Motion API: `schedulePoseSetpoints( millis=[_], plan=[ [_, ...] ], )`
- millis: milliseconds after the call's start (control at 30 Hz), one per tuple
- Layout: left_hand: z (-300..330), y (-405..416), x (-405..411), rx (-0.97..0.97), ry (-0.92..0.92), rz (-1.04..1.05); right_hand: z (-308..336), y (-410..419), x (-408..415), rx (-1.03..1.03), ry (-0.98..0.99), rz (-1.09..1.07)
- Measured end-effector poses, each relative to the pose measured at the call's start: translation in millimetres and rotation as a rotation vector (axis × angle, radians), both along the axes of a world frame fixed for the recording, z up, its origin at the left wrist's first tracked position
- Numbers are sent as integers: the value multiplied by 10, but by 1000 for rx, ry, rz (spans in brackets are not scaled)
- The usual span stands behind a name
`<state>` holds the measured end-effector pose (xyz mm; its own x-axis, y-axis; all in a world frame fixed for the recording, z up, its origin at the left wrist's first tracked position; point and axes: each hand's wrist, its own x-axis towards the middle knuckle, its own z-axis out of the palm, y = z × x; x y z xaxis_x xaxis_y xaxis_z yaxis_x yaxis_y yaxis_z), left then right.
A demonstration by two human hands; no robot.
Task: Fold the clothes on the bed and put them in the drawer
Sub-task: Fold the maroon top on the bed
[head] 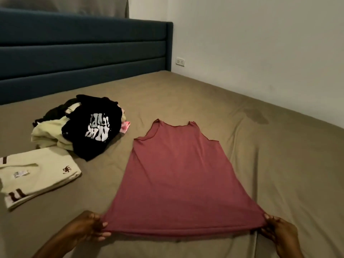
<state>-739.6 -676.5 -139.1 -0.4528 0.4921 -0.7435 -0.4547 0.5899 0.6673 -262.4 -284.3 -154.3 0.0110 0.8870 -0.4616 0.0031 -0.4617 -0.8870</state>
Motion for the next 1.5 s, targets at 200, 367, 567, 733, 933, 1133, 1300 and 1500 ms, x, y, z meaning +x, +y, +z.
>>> schedulePoseSetpoints(
  millis=[200, 367, 567, 733, 933, 1133, 1300, 1500],
  plan=[
    [-135, -180, 123, -9, 8, -23, -30, -243, 126, 85, -161, 57],
    [-91, -269, 146, -38, 71, -39, -87, -246, 114, 157, -412, 63],
    [21, -396, 200, -142, 241, -92, -71, -442, 96, 374, -989, 118],
    [48, -352, 303, -163, 461, -77, -208, -498, -96, 722, -1274, 156],
    [-90, -124, 132, -258, 1124, -150, -332, -319, -838, 950, -1254, 290],
    [-166, 649, -122, -143, 1264, -175, -318, 516, -1606, 948, -1076, 570],
    [-221, 1522, -563, -105, 1224, -93, -453, 1498, -2124, 934, -1048, 749],
    [-250, 2404, -1332, -133, 1148, -3, -473, 2451, -2590, 705, -887, 472]
  ],
)
